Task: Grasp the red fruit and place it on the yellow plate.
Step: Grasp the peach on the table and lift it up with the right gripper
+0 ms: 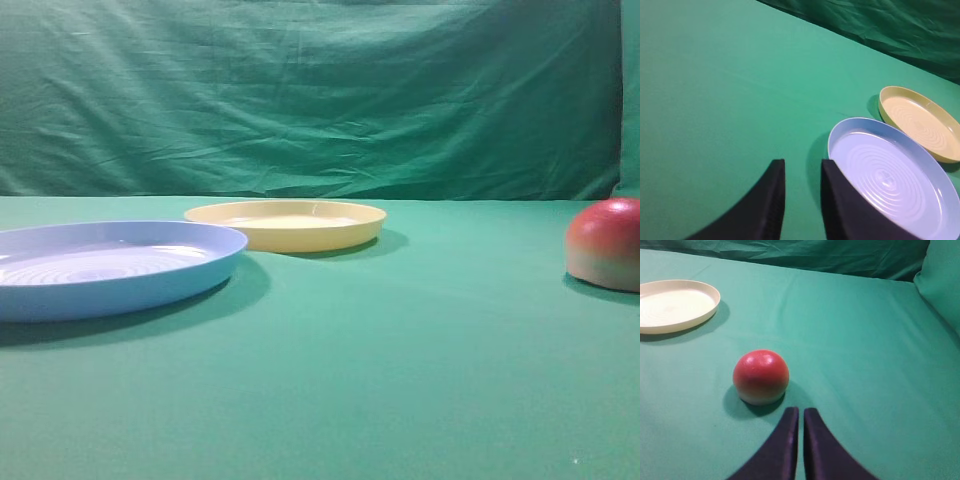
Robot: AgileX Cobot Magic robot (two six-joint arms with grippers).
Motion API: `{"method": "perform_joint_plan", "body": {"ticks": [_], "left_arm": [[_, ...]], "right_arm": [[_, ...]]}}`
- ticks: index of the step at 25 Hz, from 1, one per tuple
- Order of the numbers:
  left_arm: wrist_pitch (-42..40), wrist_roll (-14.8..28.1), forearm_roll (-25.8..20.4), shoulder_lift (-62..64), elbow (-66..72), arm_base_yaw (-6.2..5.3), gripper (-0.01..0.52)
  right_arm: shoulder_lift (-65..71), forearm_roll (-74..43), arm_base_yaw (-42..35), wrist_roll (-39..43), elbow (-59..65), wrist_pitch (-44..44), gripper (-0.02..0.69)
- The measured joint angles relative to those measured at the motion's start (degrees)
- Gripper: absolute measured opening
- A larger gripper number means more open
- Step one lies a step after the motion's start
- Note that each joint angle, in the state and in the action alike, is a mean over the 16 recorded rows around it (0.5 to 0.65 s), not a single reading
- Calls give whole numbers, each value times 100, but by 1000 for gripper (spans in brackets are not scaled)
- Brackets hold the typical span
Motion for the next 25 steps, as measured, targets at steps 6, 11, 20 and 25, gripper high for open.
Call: {"method": "perform_joint_plan", "body": {"ticks": [6,11,20,25], "left_arm": [[0,0,0,0,0,0,157],[0,0,0,0,0,0,157],[0,0,0,0,0,0,157],[0,0,0,0,0,0,157]], "right_arm": [[0,0,0,0,0,0,0],[0,0,0,0,0,0,0],[0,-21,0,-17,0,-6,0],[0,16,0,-50,3,-165,0]]}}
